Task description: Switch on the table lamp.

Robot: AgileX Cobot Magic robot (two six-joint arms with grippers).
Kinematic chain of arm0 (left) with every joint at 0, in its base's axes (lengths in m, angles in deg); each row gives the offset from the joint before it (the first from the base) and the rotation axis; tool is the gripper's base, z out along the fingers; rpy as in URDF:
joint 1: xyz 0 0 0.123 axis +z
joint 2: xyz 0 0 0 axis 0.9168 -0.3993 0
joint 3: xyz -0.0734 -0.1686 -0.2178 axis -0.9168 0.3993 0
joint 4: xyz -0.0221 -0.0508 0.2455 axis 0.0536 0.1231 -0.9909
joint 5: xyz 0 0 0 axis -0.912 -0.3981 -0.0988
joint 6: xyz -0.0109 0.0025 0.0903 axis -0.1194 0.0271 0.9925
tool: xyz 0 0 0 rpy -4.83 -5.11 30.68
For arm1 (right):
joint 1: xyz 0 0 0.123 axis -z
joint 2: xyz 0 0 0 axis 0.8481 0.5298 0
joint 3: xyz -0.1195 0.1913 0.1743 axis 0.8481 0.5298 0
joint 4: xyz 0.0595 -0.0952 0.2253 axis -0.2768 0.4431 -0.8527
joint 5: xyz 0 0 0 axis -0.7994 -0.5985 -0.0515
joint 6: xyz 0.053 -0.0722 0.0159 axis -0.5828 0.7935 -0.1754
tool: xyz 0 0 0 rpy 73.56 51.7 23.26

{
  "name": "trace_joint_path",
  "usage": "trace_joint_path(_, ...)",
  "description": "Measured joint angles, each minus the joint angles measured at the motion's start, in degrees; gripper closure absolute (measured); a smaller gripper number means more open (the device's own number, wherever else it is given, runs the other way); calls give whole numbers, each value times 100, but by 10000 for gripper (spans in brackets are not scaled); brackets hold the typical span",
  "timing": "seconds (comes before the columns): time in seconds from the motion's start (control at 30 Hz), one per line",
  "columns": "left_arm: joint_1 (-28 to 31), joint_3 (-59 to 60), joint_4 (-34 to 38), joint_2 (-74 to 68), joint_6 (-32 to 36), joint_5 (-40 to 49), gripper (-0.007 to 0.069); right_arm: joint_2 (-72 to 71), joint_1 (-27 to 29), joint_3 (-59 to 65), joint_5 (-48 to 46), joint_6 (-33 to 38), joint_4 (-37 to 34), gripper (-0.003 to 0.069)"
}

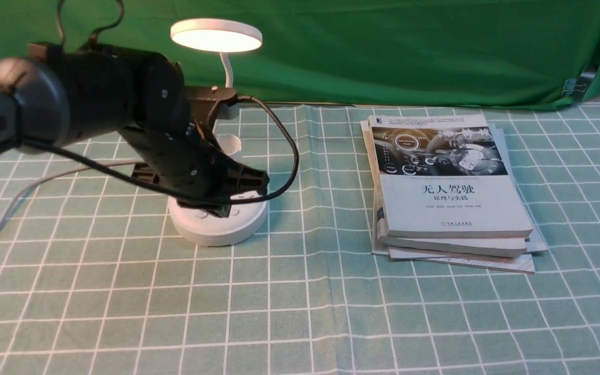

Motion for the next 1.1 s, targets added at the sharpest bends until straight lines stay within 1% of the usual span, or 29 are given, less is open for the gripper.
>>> trace_joint_path(0.07, 0, 815, 307, 642, 109, -166, 621, 0, 0, 0, 0, 0, 0, 418)
trace_joint_path(0.1, 0, 889, 370, 706, 126, -191, 621, 0, 0, 0, 0, 0, 0, 418)
trace_joint_path(0.13, 0, 1481, 645, 1266, 287, -423, 621, 0, 0, 0, -5, 0, 0, 418)
trace_joint_path(0.17, 0, 1832, 810, 1673, 392, -604, 621, 0, 0, 0, -5, 0, 0, 418)
trace_joint_path(0.23, 0, 2412, 1026, 2368, 536, -955, 621, 0, 0, 0, -5, 0, 0, 418)
trace_joint_path(0.27, 0, 2822, 1145, 3059, 616, -1271, 621, 0, 0, 0, -5, 0, 0, 418)
trace_joint_path(0.3, 0, 2822, 1156, 3059, 616, -1316, 621, 0, 0, 0, -5, 0, 0, 418)
trace_joint_path(0.33, 0, 3256, 1200, 3648, 616, -1658, 621, 0, 0, 0, -5, 0, 0, 418)
trace_joint_path(0.43, 0, 3997, 1213, 4857, 652, -2361, 621, 0, 0, 0, -5, 0, 0, 418)
trace_joint_path(0.57, 0, 4689, 1219, 6190, 654, -2935, 621, 0, 0, 0, -5, 0, 0, 418)
trace_joint_path(0.7, 0, 5201, 1209, 7265, 659, -3095, 621, 0, 0, 0, -5, 0, 0, 418)
trace_joint_path(0.83, 0, 5512, 1125, 7929, 659, -3088, 621, 0, 0, 0, -5, 0, 0, 418)
trace_joint_path(1.1, 0, 5807, 819, 8186, 686, -3025, 621, 0, 0, 0, -5, 0, 0, 418)
